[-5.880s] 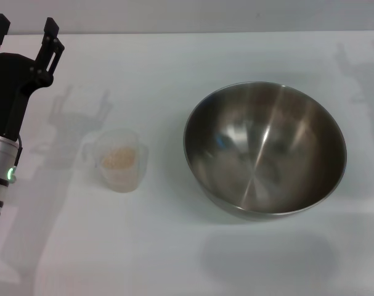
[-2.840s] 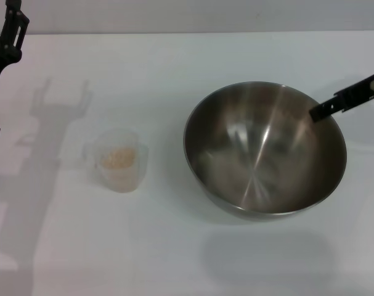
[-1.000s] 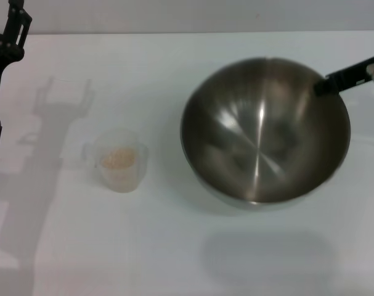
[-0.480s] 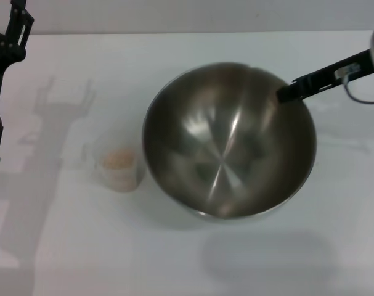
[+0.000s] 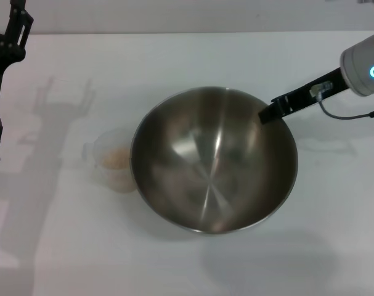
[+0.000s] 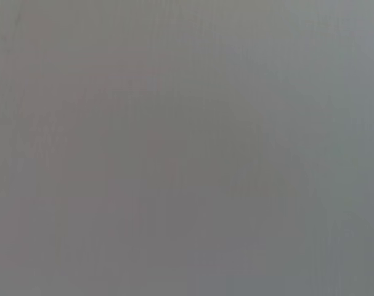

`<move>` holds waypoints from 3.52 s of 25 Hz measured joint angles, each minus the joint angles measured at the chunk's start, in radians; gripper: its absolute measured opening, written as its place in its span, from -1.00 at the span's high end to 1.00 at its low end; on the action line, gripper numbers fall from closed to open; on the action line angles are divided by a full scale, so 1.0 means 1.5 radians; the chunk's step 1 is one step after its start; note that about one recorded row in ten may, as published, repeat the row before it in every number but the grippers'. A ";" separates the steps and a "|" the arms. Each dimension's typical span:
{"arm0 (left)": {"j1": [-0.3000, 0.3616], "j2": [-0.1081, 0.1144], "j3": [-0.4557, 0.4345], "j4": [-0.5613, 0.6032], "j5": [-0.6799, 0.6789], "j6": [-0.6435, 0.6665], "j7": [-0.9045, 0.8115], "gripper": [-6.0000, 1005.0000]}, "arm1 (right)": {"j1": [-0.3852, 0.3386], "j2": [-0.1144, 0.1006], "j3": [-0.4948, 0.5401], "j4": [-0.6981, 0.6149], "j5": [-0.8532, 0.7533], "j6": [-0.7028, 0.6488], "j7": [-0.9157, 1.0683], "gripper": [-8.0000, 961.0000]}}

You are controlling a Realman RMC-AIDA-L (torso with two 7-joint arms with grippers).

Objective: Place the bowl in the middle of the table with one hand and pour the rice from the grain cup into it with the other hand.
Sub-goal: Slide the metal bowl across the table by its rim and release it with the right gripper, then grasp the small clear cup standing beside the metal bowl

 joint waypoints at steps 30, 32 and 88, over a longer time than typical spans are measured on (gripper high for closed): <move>0.009 -0.001 0.004 -0.006 0.001 0.005 0.000 -0.61 | 0.002 0.001 -0.019 -0.129 -0.041 -0.008 0.005 0.44; 0.011 -0.001 0.004 -0.006 0.000 0.005 0.000 -0.61 | -0.004 0.003 -0.019 -0.166 -0.039 -0.026 -0.009 0.28; 0.215 -0.001 0.227 0.005 0.000 0.037 0.057 -0.61 | -0.181 -0.010 -0.598 0.654 -0.003 -1.942 0.435 -0.15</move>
